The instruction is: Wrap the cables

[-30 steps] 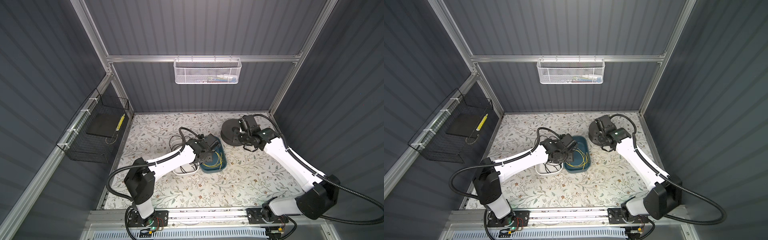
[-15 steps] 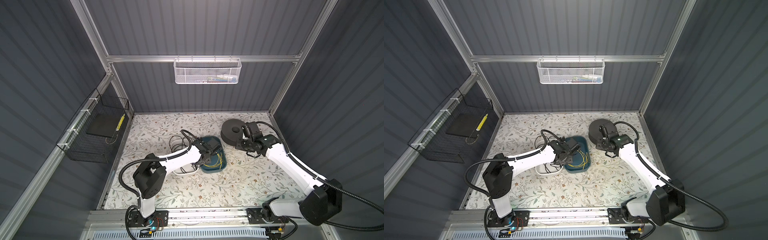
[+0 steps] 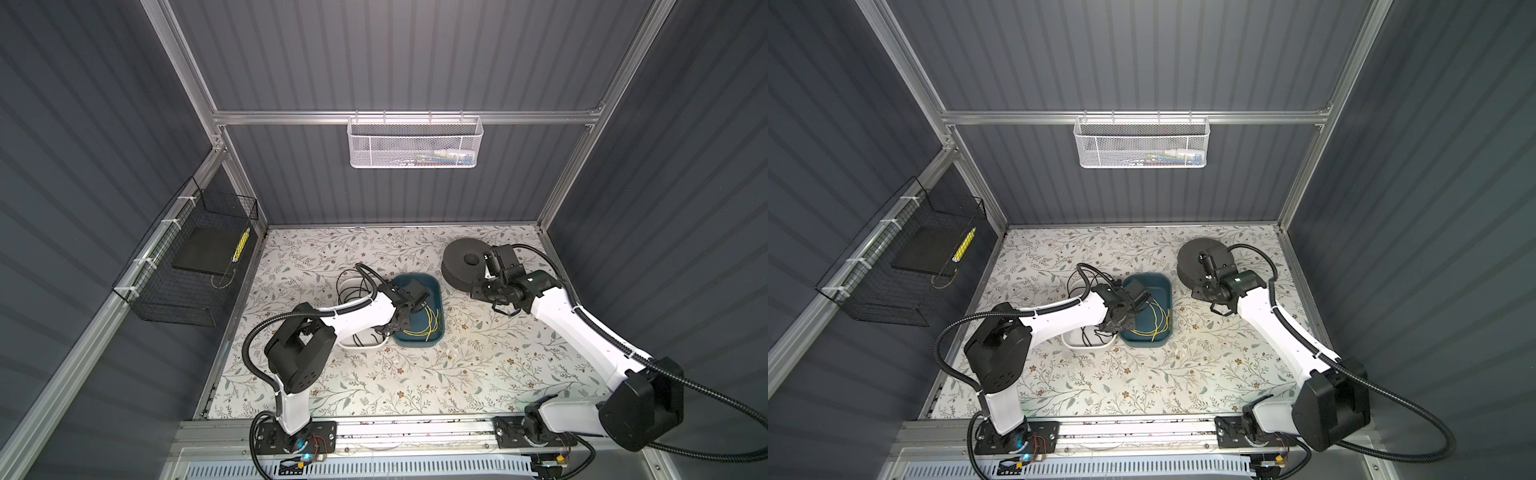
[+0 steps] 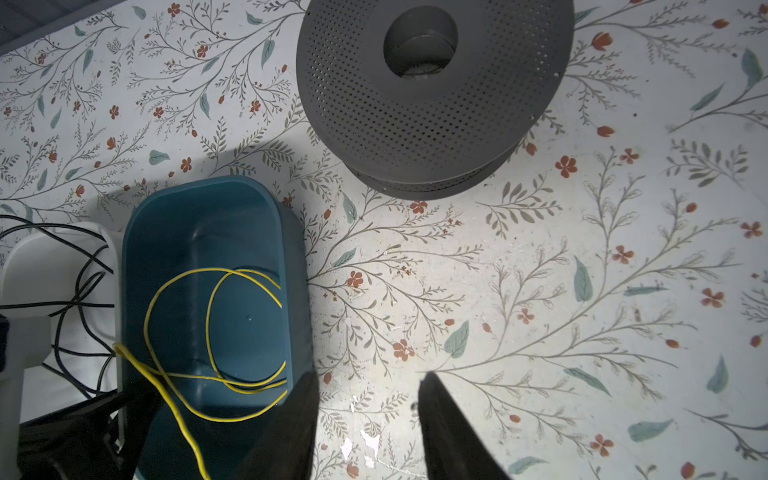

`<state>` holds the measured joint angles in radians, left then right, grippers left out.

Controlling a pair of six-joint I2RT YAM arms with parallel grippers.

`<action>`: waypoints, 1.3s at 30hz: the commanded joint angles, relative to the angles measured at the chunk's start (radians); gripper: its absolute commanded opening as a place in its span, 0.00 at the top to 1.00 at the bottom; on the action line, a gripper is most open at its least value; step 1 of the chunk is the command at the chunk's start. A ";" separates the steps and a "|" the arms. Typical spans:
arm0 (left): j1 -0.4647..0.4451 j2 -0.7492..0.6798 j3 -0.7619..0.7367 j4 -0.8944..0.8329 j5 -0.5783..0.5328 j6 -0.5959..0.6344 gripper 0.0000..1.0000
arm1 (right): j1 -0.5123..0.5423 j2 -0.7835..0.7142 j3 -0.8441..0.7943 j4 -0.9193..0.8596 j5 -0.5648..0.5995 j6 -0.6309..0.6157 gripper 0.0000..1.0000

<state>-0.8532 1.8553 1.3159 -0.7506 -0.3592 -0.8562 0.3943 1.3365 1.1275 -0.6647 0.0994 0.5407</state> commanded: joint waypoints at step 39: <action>0.525 0.604 0.879 -0.090 0.137 0.645 1.00 | -0.127 -0.169 -0.181 0.050 -0.104 -0.043 0.56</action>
<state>-0.3363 2.4088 2.1700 -0.8005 -0.2050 -0.1776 0.2733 1.1671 0.9482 -0.6304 0.0223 0.5110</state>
